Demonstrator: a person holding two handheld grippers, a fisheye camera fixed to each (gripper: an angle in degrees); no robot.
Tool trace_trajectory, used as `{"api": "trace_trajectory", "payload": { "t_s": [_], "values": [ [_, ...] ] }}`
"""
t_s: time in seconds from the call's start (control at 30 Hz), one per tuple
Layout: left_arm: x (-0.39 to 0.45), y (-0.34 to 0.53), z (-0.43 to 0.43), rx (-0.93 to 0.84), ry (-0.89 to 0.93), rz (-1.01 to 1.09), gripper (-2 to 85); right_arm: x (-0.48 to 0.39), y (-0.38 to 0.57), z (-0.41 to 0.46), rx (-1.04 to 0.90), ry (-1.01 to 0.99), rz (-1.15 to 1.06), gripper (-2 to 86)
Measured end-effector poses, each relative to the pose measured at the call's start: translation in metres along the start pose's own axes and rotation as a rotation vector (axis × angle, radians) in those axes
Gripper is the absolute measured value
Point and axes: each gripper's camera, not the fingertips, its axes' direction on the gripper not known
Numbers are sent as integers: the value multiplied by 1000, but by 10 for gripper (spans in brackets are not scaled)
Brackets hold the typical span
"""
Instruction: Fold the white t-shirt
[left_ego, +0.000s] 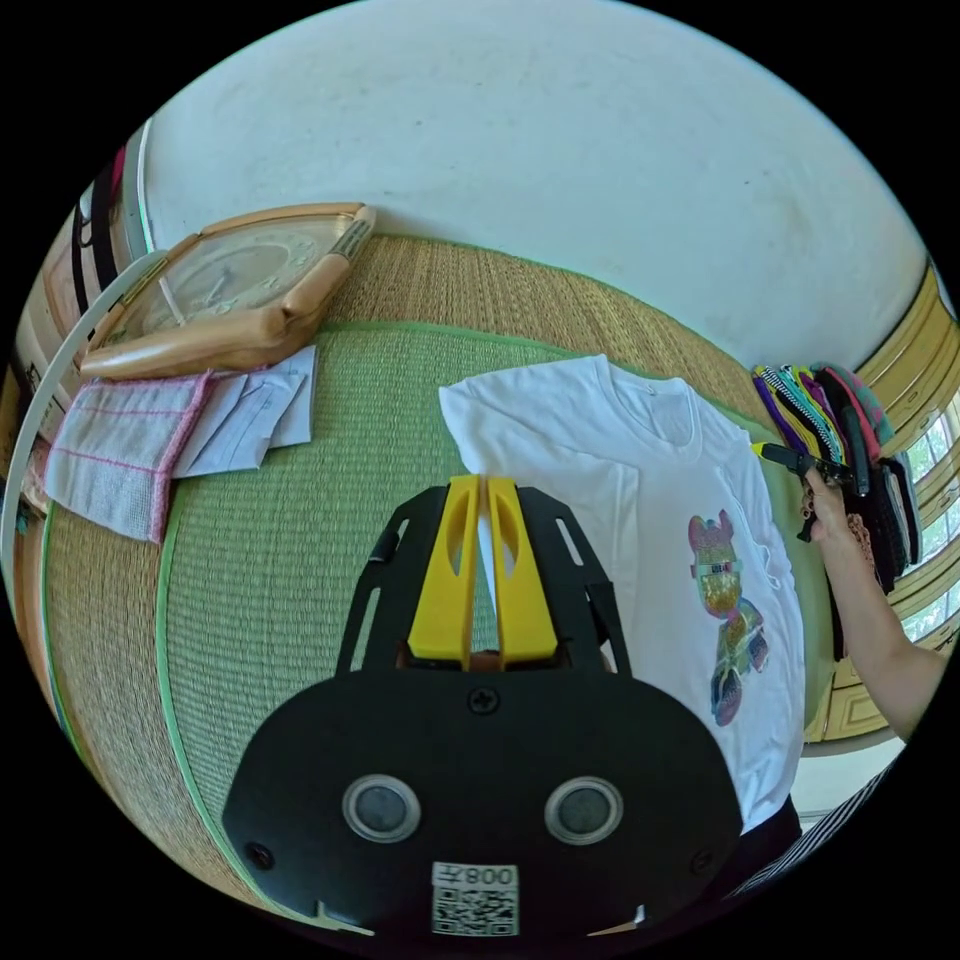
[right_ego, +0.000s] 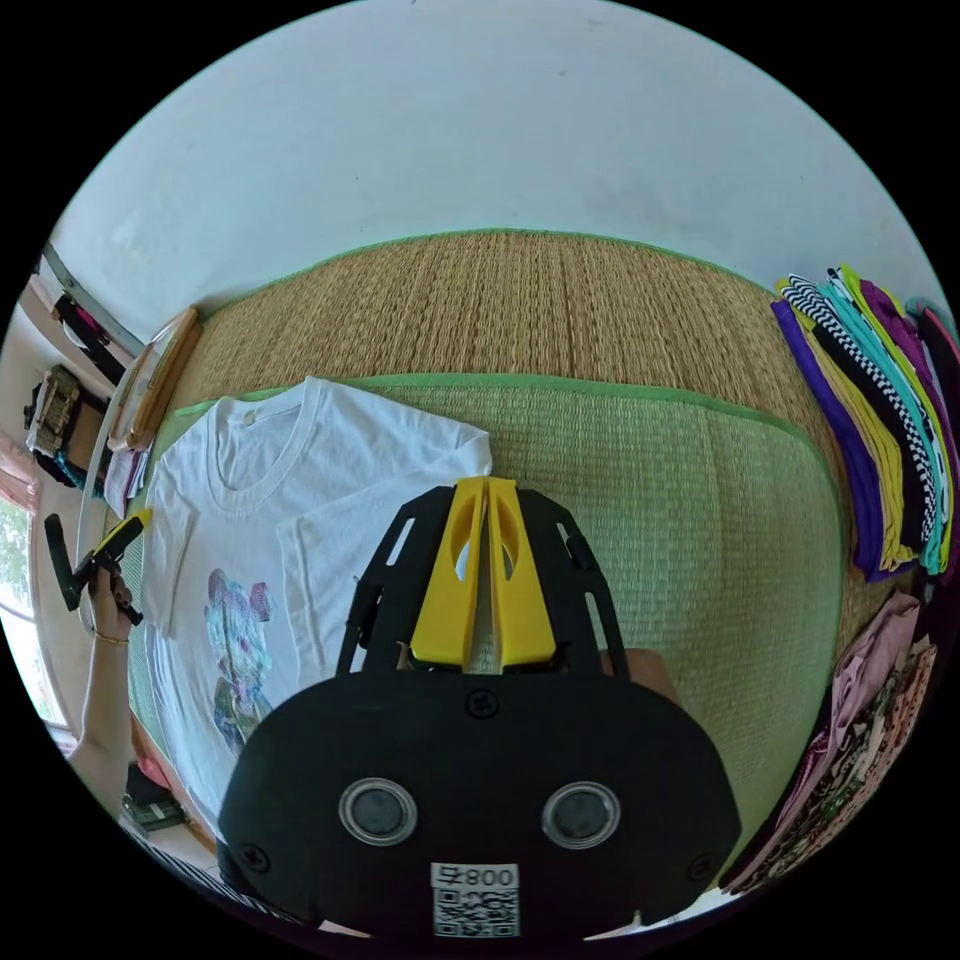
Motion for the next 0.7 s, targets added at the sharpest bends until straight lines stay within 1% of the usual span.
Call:
{"api": "trace_trajectory", "payload": {
  "t_s": [0.07, 0.13, 0.2, 0.3, 0.4, 0.47, 0.57, 0.63, 0.67, 0.7],
  "values": [
    [0, 0, 3, 4, -8, 2, 16, 8, 2, 2, -14, 5, 17, 2],
    [-1, 3, 13, -35, -17, -2, 20, 13, 6, 8, -35, -1, 26, 2],
    [-5, 10, 16, -41, -11, -14, 23, 20, 12, 5, -22, -21, 40, 2],
    [-17, 30, 5, 7, 30, -62, 28, 34, 27, -5, -8, -71, 57, 2],
    [-24, 63, -11, 45, 117, -69, 28, 47, 57, -27, 29, -153, 66, 1],
    [-24, 84, -13, 24, 130, -67, 28, 37, 94, -44, 16, -223, -29, 1],
    [-27, 116, -8, -28, 127, -73, 25, 15, 152, -49, -56, -237, -126, 1],
    [-33, 132, 0, -50, 125, -80, 21, 5, 180, -43, -103, -211, -158, 1],
    [-35, 134, 0, -47, 129, -89, 21, 0, 192, -35, -149, -156, -187, 1],
    [-40, 136, 0, -69, 134, -108, 19, 0, 198, -37, -109, -151, -191, 1]
  ]
}}
